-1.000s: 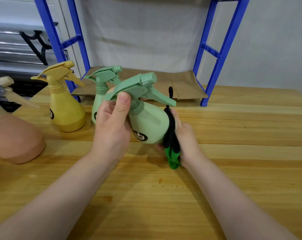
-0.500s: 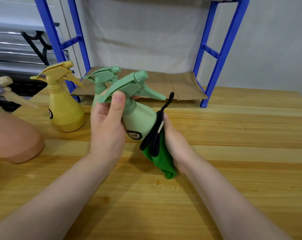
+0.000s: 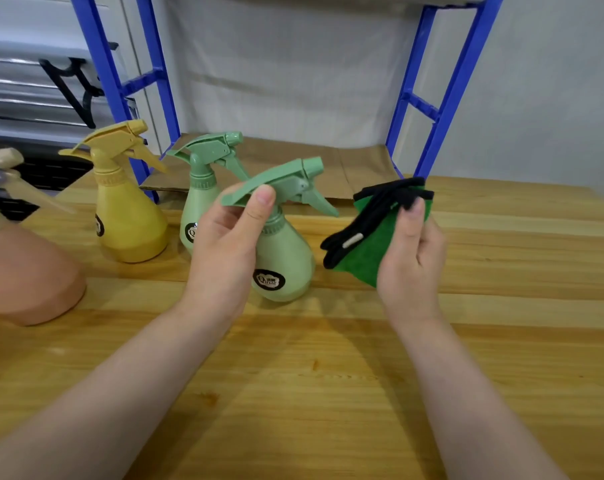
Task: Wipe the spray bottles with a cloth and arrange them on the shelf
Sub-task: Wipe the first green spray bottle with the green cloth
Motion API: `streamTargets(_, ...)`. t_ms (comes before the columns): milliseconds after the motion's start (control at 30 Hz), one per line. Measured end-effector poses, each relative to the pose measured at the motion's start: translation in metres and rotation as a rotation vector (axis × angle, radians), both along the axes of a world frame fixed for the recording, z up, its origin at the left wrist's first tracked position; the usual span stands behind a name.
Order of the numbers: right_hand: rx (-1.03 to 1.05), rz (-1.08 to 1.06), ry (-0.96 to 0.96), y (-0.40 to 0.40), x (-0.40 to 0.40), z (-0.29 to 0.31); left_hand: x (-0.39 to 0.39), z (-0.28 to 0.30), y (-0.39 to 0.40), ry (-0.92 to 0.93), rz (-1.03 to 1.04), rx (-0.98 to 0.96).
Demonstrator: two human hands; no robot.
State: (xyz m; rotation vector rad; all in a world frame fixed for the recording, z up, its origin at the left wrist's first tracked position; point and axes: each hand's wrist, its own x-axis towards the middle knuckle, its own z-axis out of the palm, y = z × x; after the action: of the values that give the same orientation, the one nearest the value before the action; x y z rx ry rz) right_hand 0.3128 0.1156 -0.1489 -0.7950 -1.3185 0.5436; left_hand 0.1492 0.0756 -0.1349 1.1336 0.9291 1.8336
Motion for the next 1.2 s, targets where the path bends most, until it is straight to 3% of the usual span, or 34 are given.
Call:
streamTargets(367,0.072,0.188,-0.089,-0.011,-0.015,0.002,0.001,-0.006,0.002,0.150,-0.154,-0.082)
streamTargets(567,0.143,0.072,-0.079,-0.012,-0.018,0.031,0.002,-0.003,0.001,0.236,-0.111,0.018)
streamTargets(633,0.134,0.050,-0.160,-0.007,-0.020,0.048,0.002,-0.003,0.002,0.226,-0.118,0.032)
streamTargets(767,0.178,-0.074,-0.498,0.006,-0.029,0.061,0.003,-0.005,0.003,0.160,-0.117,0.045)
streamTargets(900,0.175,-0.018,-0.433,0.000,-0.032,0.054,0.005,-0.009,0.005,0.114,-0.135,0.071)
streamTargets(1100,0.256,-0.121,-0.774,-0.001,-0.025,0.066,0.008,-0.009,0.003,0.002,-0.222,0.056)
streamTargets(1200,0.322,-0.201,-0.779,0.000,-0.030,0.066,0.008,-0.008,0.003,0.022,-0.206,0.046)
